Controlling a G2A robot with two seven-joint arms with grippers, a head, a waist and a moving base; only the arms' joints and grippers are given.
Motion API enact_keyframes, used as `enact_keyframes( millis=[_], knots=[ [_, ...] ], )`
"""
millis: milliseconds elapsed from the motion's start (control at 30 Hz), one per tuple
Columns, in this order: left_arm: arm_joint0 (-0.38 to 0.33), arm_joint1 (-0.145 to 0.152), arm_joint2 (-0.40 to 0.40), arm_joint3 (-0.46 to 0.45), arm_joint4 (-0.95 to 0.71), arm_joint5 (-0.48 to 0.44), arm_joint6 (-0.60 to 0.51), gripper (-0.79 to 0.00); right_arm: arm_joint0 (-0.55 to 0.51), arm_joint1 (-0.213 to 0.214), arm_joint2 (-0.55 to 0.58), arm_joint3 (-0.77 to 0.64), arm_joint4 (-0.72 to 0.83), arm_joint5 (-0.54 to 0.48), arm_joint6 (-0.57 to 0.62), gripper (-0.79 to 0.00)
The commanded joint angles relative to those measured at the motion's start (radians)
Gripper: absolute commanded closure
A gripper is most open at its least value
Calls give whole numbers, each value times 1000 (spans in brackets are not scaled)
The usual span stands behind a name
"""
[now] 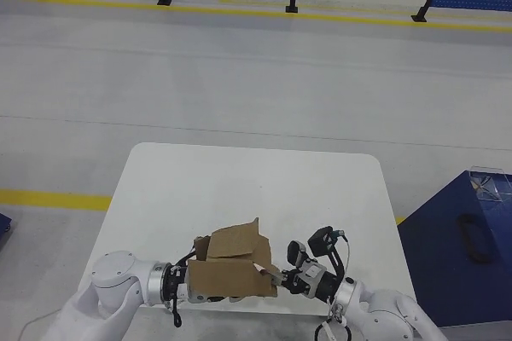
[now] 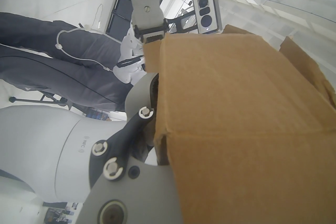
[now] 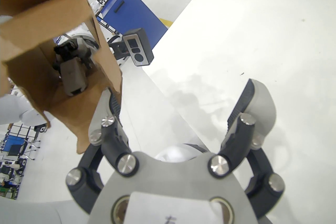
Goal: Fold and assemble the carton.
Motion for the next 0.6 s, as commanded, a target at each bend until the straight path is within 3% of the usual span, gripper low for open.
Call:
enact_keyframes(
  millis=[0, 167, 567],
  knots=[
    [6, 1, -5, 0, -14, -6, 3, 0, 9, -3, -26, 12, 10, -7, 8, -785],
    [13, 3, -2, 4, -21, -12, 7, 0, 27, -10, -57, 23, 5, -11, -10, -785],
    [26, 8, -8, 22, -18, -34, 68, 0, -50, -1, 36, -69, 38, -64, -46, -785]
  ],
)
